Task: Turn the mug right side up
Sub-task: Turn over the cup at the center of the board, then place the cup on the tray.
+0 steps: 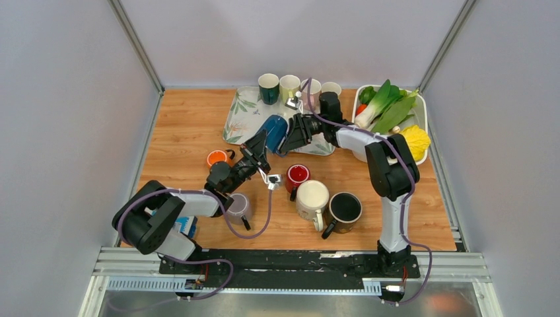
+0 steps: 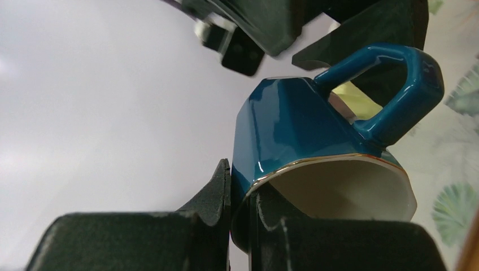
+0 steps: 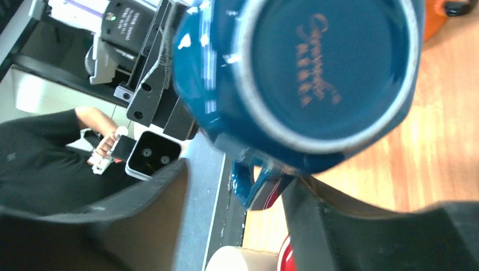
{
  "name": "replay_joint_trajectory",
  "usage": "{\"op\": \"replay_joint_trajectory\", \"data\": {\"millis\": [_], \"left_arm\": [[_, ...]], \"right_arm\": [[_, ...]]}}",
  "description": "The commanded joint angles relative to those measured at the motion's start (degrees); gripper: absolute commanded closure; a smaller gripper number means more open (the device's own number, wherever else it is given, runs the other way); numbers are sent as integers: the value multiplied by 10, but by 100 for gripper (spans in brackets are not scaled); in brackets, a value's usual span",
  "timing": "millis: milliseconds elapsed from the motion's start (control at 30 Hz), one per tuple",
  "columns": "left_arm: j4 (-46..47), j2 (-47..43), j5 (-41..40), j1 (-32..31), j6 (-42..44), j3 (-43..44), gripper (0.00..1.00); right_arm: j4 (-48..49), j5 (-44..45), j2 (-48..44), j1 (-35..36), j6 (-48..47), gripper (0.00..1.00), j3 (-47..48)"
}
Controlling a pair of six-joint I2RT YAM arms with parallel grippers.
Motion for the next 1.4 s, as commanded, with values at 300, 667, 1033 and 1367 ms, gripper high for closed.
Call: {"op": "replay_joint_trajectory", "data": {"millis": [300, 667, 1033, 1367], "left_arm": [[-786, -214, -132, 7, -373, 237, 100], [-1076, -28, -7, 85, -636, 468, 100], [-1129, 63, 58, 116, -691, 539, 100], [-1132, 81, 28, 117, -691, 554, 100]], "right_arm": [[-303, 463, -168, -28, -583, 0, 84], [-466, 428, -256, -3, -893, 0, -9], [-534, 431, -159, 104, -964, 25, 59], [-548, 479, -96, 176, -1031, 29, 100]]}}
